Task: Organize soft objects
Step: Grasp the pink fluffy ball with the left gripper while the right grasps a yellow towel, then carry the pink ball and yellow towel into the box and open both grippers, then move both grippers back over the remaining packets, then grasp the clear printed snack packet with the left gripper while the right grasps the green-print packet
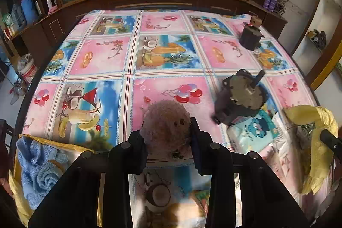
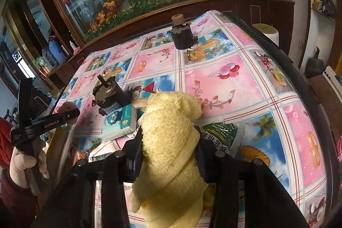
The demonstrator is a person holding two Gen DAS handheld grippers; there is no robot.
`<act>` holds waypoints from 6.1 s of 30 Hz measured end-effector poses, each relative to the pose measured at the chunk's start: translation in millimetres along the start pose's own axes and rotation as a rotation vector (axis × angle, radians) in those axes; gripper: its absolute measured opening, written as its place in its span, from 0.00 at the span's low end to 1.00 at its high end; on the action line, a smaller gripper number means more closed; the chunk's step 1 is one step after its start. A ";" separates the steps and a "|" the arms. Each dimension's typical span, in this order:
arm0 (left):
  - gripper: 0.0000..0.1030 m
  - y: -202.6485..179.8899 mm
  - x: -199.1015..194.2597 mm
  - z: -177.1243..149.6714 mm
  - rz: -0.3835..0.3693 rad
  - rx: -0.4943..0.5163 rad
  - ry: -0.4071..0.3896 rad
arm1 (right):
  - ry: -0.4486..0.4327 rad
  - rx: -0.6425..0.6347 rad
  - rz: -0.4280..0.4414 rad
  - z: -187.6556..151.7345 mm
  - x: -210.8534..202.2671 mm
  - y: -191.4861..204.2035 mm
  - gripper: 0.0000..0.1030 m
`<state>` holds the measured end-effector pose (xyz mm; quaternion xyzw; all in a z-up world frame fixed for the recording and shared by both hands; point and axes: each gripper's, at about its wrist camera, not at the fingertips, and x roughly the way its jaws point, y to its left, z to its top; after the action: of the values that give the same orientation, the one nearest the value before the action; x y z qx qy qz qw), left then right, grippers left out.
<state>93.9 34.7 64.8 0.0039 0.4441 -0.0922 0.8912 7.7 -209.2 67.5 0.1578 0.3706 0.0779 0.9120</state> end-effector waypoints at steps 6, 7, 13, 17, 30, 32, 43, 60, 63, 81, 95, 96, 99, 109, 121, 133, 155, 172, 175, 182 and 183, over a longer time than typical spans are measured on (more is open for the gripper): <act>0.32 -5.6 -57.6 -5.4 -0.081 -0.026 -0.086 | -0.051 0.006 0.053 5.6 -27.8 10.0 0.41; 0.32 -5.7 -67.6 -7.5 -0.094 -0.032 -0.100 | -0.057 0.005 0.062 5.9 -31.1 12.3 0.41; 0.32 6.1 -129.0 -30.4 -0.160 -0.079 -0.193 | -0.097 -0.022 0.125 5.4 -58.2 33.9 0.41; 0.32 30.7 -167.7 -54.8 -0.158 -0.135 -0.245 | -0.107 -0.052 0.194 2.5 -72.9 56.3 0.41; 0.32 130.9 -212.8 -144.3 0.026 -0.324 -0.265 | 0.059 -0.163 0.456 -21.9 -48.1 164.2 0.41; 0.32 140.3 -211.4 -154.6 0.034 -0.352 -0.259 | 0.081 -0.189 0.477 -27.4 -44.5 182.4 0.41; 0.33 153.2 -189.9 -189.0 0.070 -0.397 -0.220 | 0.162 -0.289 0.562 -47.7 -18.0 265.7 0.41; 0.38 147.0 -145.4 -207.5 0.254 -0.355 -0.125 | 0.375 -0.303 0.421 -85.5 100.4 326.3 0.41; 0.41 148.4 -148.2 -205.3 0.304 -0.353 -0.137 | 0.384 -0.313 0.399 -95.5 109.6 326.7 0.41; 0.60 145.7 -163.7 -196.4 0.454 -0.351 -0.150 | 0.287 -0.292 0.504 -68.1 73.3 323.7 0.54; 0.60 113.2 -183.3 -189.3 0.467 -0.305 -0.182 | 0.206 -0.142 0.487 -45.8 37.2 236.7 0.55; 0.60 110.6 -185.1 -188.6 0.463 -0.301 -0.186 | 0.200 -0.128 0.482 -44.3 35.2 226.9 0.55; 0.60 103.8 -191.5 -185.3 0.434 -0.290 -0.204 | 0.174 -0.079 0.459 -38.3 27.7 194.2 0.55; 0.60 65.9 -184.6 -154.1 0.152 -0.224 -0.159 | 0.046 0.107 0.273 -15.6 -2.8 58.4 0.55; 0.60 -7.8 -114.2 -127.4 -0.050 -0.102 0.031 | 0.039 0.202 0.195 -18.2 -1.6 -19.8 0.55; 0.59 -54.8 -65.4 -110.3 -0.130 -0.010 0.108 | 0.008 0.245 0.114 -12.3 -9.1 -72.2 0.55; 0.59 -128.6 -16.0 -95.7 -0.304 0.378 0.192 | 0.267 0.106 0.253 7.0 39.4 -53.7 0.55; 0.59 -154.3 8.3 -93.8 -0.199 0.391 0.108 | 0.267 -0.109 0.031 -11.8 52.7 -18.4 0.57; 0.61 -159.5 12.3 -89.5 -0.195 0.400 0.102 | 0.269 -0.108 0.018 -11.1 54.2 -19.4 0.57; 0.65 -161.5 14.5 -88.6 -0.256 0.376 0.101 | 0.252 -0.092 -0.011 -11.1 41.8 -34.7 0.41; 0.65 -161.3 14.0 -87.4 -0.275 0.366 0.099 | 0.250 -0.087 -0.009 -11.4 39.7 -37.3 0.36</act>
<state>6.0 -118.4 12.9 0.1095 0.4596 -0.2916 0.8318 29.0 -231.3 21.1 0.1056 0.4783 0.1087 0.8650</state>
